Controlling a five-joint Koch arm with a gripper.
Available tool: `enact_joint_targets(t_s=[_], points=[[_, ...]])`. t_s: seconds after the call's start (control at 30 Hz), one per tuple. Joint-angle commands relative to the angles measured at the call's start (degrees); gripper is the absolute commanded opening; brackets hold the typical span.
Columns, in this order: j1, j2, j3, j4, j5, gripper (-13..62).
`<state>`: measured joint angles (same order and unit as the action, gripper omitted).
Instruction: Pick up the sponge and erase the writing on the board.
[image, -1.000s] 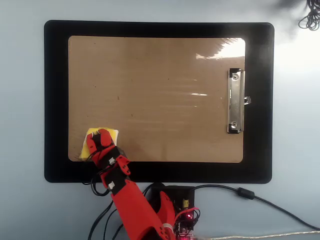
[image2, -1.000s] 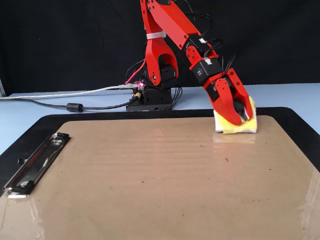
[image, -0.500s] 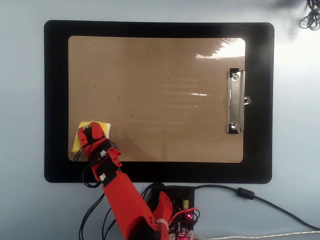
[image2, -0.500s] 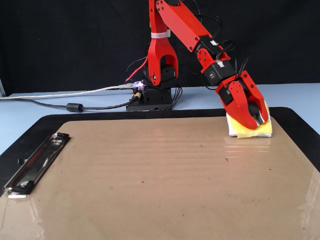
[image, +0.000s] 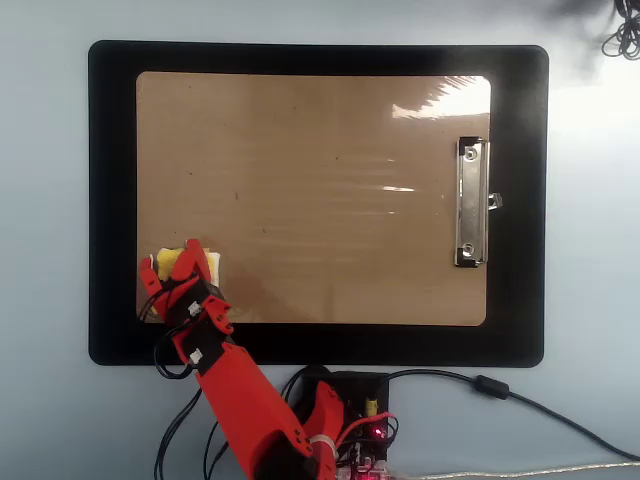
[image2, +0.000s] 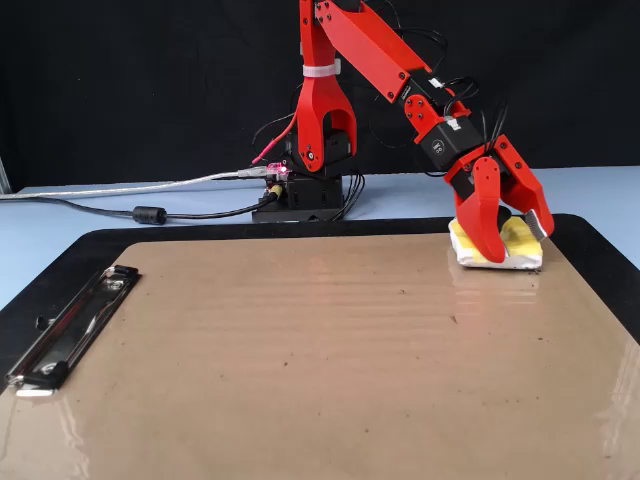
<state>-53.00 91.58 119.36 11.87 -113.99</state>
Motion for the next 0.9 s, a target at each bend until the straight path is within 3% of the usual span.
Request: enact_joint_targets(t_s=[0.0,0.17,0.37,0.53,0.6,0.87], points=[[-0.35,3.78,-4.04,0.18,-5.89,33.4],[2.11,6.33,-4.48,0.35,-7.21,33.4],[28.39,11.95,0.79,0.70,2.64,33.3],[44.21,36.83,20.83,3.52,25.93,33.3],[45.62,44.12,27.07,8.70,28.13,33.5],[43.86,43.33,35.07,21.80,28.56,33.5]])
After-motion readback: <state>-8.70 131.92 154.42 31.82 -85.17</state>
